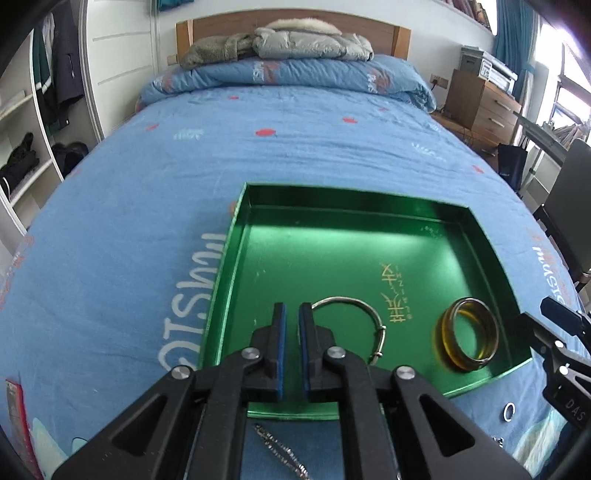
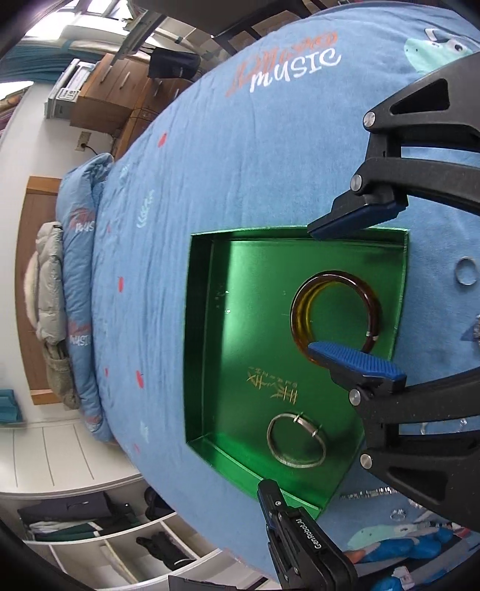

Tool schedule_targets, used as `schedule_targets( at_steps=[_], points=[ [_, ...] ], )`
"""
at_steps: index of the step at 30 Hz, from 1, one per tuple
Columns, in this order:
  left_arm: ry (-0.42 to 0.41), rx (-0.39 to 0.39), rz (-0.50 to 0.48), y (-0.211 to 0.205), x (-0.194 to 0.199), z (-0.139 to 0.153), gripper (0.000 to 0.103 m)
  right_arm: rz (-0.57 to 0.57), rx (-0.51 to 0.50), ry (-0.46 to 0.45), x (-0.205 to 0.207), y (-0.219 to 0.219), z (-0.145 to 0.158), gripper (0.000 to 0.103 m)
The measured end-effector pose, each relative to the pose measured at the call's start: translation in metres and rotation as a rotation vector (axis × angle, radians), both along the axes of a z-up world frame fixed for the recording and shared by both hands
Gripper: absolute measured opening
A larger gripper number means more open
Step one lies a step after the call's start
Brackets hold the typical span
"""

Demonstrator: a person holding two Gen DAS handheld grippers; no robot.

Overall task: Organize jewelry
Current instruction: 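Withdraw both tools from the tray toward the remaining jewelry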

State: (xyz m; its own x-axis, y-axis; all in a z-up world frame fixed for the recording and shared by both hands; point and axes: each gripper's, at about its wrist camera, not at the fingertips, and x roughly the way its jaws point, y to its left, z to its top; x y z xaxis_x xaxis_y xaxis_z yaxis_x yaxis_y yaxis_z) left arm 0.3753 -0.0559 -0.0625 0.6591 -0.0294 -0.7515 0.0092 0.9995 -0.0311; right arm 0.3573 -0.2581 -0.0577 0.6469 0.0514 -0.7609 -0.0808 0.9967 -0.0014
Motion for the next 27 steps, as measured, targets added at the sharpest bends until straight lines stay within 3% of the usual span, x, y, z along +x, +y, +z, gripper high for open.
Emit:
schedule_targets(
  at_steps=[9, 18, 25, 27],
  points=[
    [-0.059, 0.007, -0.047, 0.004, -0.058, 0.055, 0.007, 0.001, 0.054, -0.118, -0.060, -0.001, 0.056, 0.057],
    [-0.095, 0.011, -0.090, 0.016, -0.127, 0.099, 0.007, 0.030, 0.070, -0.224, -0.145, 0.002, 0.102, 0.057],
    [-0.130, -0.001, -0.094, 0.043, -0.178, 0.129, 0.007, 0.030, 0.087, -0.281, -0.206, -0.002, 0.126, 0.059],
    [-0.137, 0.001, -0.085, 0.053, -0.192, 0.136, 0.012, 0.026, 0.077, -0.293, -0.222, -0.005, 0.129, 0.059]
  ],
)
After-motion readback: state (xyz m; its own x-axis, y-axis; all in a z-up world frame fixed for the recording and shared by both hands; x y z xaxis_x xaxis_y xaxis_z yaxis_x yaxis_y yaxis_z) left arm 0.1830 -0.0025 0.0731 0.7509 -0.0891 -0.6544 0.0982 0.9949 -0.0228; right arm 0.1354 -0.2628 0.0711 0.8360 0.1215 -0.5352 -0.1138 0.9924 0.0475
